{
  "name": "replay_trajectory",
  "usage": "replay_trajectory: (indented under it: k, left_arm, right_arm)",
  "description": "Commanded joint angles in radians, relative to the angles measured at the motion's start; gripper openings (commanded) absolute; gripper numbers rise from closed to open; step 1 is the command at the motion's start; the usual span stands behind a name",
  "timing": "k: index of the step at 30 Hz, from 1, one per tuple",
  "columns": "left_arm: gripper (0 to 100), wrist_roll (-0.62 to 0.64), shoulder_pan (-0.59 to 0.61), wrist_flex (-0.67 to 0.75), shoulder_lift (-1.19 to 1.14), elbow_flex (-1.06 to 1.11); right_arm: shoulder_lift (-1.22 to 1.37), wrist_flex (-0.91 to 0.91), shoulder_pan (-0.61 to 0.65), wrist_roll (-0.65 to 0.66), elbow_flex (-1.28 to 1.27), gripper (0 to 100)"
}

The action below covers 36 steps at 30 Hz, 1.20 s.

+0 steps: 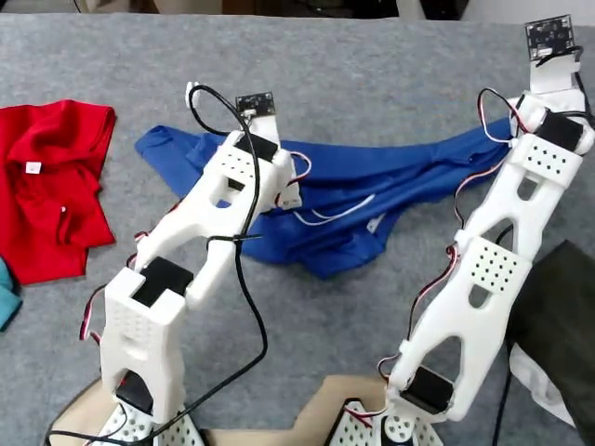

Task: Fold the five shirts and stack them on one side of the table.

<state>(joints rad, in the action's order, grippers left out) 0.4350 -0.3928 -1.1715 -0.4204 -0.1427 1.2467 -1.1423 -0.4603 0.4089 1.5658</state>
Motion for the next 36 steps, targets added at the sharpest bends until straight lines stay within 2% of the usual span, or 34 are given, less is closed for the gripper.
replay_trajectory:
  k: [1, 11, 21, 28, 31, 36]
  left_arm:
    - [14, 0.014, -0.006, 0.017, 0.013, -0.055]
    - [14, 0.009, -0.005, 0.043, -0.054, -0.037]
    - [14, -0.023, 0.040, -0.127, -0.059, -0.135]
    - [14, -0.011, 0.037, -0.048, -0.102, -0.144]
    - [14, 0.048, 0.038, -0.008, -0.137, -0.146]
    - [14, 0.077, 0.035, 0.011, -0.185, -0.146]
  right_arm:
    - [-0.010, 0.000, 0.012, 0.011, 0.056, 0.6]
    - [-0.010, 0.000, 0.012, 0.011, 0.056, 0.6]
    - [-0.008, 0.000, 0.012, 0.011, 0.056, 0.6]
    - [-0.008, 0.000, 0.012, 0.011, 0.056, 0.6]
    - [-0.008, 0.000, 0.012, 0.011, 0.056, 0.6]
    - [-0.008, 0.000, 0.012, 0.011, 0.056, 0.6]
